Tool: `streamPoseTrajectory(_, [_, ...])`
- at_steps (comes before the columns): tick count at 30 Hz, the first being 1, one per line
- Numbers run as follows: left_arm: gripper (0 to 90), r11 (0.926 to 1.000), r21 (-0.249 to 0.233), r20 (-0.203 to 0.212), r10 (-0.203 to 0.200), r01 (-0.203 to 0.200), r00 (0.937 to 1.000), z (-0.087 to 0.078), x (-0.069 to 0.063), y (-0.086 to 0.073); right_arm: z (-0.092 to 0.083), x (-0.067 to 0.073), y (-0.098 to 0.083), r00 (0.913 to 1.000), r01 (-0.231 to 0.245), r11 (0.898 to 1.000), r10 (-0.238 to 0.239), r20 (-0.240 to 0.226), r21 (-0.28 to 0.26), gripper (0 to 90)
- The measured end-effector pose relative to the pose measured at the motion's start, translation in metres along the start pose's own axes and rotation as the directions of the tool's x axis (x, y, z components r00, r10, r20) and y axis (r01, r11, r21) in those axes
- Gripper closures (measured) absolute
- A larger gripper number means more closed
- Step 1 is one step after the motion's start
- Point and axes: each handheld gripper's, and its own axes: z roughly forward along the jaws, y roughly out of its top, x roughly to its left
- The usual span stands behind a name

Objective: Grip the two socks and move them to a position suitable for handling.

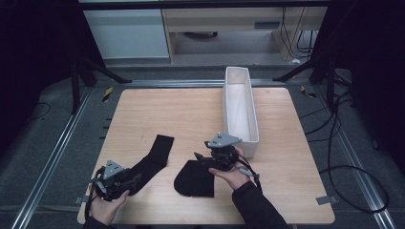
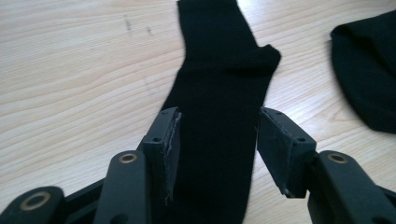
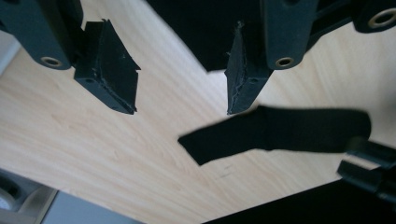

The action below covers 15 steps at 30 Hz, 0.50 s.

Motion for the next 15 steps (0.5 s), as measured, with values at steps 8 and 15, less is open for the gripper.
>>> streamPoseTrajectory(8, [48.6, 0.9992, 0.002, 0.028, 0.039, -0.039, 0.9988, 0.011, -0.019, 0.013, -0.019, 0.001, -0.03, 0.9999, 0.005, 1.0, -0.004, -0.014, 0.018, 43.7])
streamPoseTrajectory(15, [49.6, 0.9965, -0.016, 0.074, 0.083, -0.082, 0.9938, 0.021, -0.046, 0.026, -0.029, 0.003, -0.05, 0.9999, 0.004, 0.999, -0.004, -0.011, 0.046, 44.2])
